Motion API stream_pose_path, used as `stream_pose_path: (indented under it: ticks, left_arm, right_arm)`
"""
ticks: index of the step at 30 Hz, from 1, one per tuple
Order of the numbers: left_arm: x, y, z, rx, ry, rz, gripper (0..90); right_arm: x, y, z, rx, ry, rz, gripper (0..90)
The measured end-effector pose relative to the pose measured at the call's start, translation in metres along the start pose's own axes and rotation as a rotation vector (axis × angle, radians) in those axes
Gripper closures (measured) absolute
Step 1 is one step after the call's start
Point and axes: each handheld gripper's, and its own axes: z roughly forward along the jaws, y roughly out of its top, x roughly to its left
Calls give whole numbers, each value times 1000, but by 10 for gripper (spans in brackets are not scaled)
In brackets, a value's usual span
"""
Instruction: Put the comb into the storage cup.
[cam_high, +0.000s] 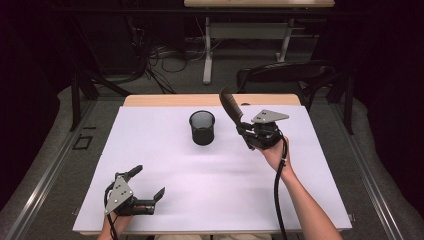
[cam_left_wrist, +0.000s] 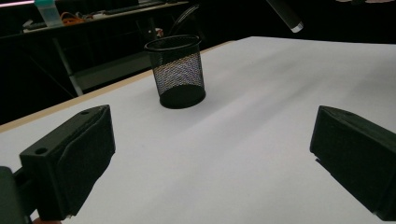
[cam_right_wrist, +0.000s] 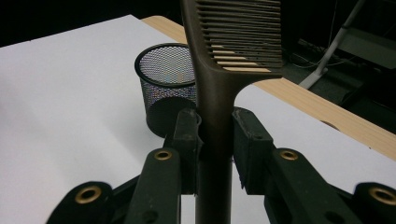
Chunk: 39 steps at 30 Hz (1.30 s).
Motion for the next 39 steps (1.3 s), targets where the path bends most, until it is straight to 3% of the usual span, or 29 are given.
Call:
stream_pose_path:
  ticks: [39]
  left_arm:
    - [-1,0,1,2,-4,0,0]
  right_arm:
    - [9,20,20,-60,8,3,729]
